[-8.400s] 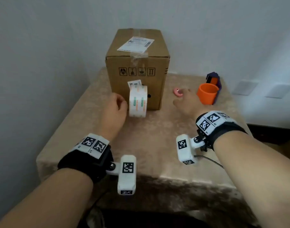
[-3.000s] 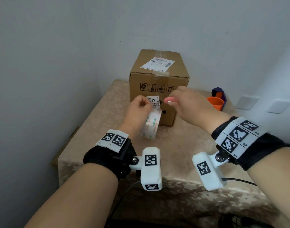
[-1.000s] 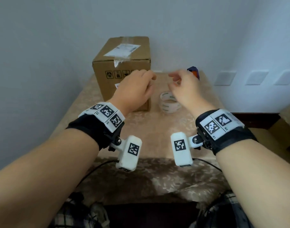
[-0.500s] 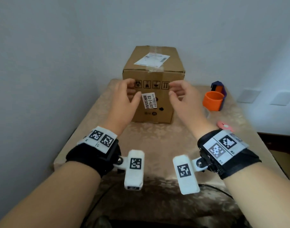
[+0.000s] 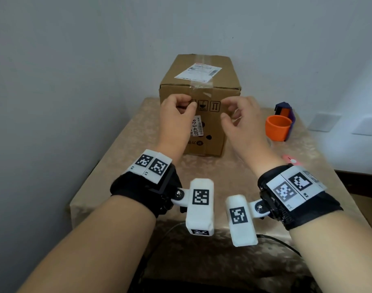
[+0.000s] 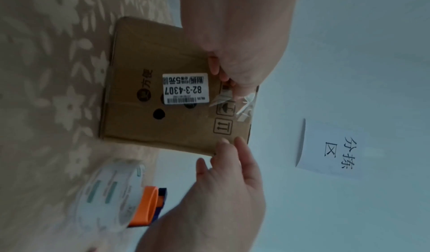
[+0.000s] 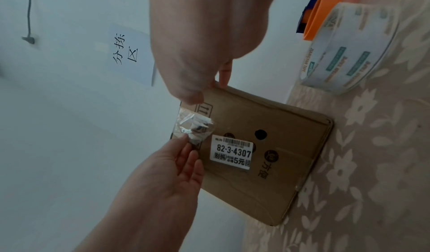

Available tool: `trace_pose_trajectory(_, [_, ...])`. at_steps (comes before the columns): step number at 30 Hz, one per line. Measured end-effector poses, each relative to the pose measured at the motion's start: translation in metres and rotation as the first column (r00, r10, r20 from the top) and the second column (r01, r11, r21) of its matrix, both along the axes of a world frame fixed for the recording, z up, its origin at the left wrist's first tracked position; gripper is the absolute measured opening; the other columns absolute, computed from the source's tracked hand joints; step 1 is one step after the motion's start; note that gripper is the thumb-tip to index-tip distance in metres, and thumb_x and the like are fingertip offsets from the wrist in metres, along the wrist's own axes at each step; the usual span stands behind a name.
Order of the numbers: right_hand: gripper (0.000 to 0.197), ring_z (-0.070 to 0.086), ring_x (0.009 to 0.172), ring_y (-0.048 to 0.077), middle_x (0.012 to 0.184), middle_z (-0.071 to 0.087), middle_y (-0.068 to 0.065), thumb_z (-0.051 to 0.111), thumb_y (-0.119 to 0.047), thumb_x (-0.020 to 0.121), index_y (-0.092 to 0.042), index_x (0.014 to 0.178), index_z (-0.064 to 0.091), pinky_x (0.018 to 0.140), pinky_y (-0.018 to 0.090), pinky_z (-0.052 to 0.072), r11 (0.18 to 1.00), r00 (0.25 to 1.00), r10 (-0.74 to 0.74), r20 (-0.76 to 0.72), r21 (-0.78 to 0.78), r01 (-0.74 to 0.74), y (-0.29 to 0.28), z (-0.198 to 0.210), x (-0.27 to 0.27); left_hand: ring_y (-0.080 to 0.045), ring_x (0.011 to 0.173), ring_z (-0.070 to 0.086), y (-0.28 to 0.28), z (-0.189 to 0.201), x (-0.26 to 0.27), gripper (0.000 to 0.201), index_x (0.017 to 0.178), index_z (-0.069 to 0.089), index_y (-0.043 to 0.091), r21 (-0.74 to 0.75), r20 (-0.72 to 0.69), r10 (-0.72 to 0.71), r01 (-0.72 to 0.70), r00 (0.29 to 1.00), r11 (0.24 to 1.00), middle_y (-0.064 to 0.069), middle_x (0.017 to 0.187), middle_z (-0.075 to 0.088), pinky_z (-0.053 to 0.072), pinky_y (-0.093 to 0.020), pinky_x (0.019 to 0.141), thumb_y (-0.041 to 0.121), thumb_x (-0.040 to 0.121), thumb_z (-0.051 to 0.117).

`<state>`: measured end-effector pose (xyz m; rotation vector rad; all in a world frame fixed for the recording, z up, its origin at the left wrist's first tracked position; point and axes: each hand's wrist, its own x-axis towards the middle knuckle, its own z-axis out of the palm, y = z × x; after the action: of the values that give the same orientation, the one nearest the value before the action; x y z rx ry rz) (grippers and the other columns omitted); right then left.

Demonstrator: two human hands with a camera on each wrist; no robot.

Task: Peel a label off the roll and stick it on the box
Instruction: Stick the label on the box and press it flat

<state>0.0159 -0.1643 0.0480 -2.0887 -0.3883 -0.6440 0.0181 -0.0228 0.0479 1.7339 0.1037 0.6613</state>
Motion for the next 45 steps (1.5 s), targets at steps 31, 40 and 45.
trace_pose_trajectory(31, [0.066,0.033,0.129,0.029,0.145,0.038,-0.001,0.057,-0.009,0.085,-0.032,0.141,0.030,0.098,0.047,0.036,0.751,0.995,-0.017,0.101,-0.655,0.079,0.001,0.024,0.023,0.000,0.064,0.059,0.030,0.021,-0.010,0.013,0.074,0.065,0.021,-0.015,-0.233,-0.286,0.291,0.929,0.957,0.006,0.072,0.065,0.043,-0.014,0.062,0.016,0.087,0.064])
trace_pose_trajectory(40, [0.027,0.055,0.097,0.021,0.102,0.063,0.005,0.039,-0.028,0.095,-0.013,0.099,0.061,0.082,0.034,0.044,0.871,0.993,0.120,-0.008,-0.479,-0.109,0.016,0.050,0.035,-0.003,0.057,0.049,0.029,0.020,-0.013,0.007,0.078,0.066,0.017,-0.110,-0.282,-0.288,0.267,0.915,0.957,0.006,0.067,0.061,0.039,-0.013,0.051,0.016,0.085,0.066])
trace_pose_trajectory(45, [0.034,0.047,0.075,0.019,0.078,0.051,-0.001,0.039,-0.041,0.095,-0.012,0.082,0.054,0.061,0.029,0.031,0.851,0.996,0.061,0.069,-0.525,-0.016,0.027,0.052,0.051,0.002,0.054,0.054,0.031,0.017,-0.015,0.010,0.078,0.069,0.015,-0.088,-0.284,-0.265,0.250,0.922,0.964,0.006,0.068,0.064,0.043,-0.008,0.054,0.018,0.086,0.066])
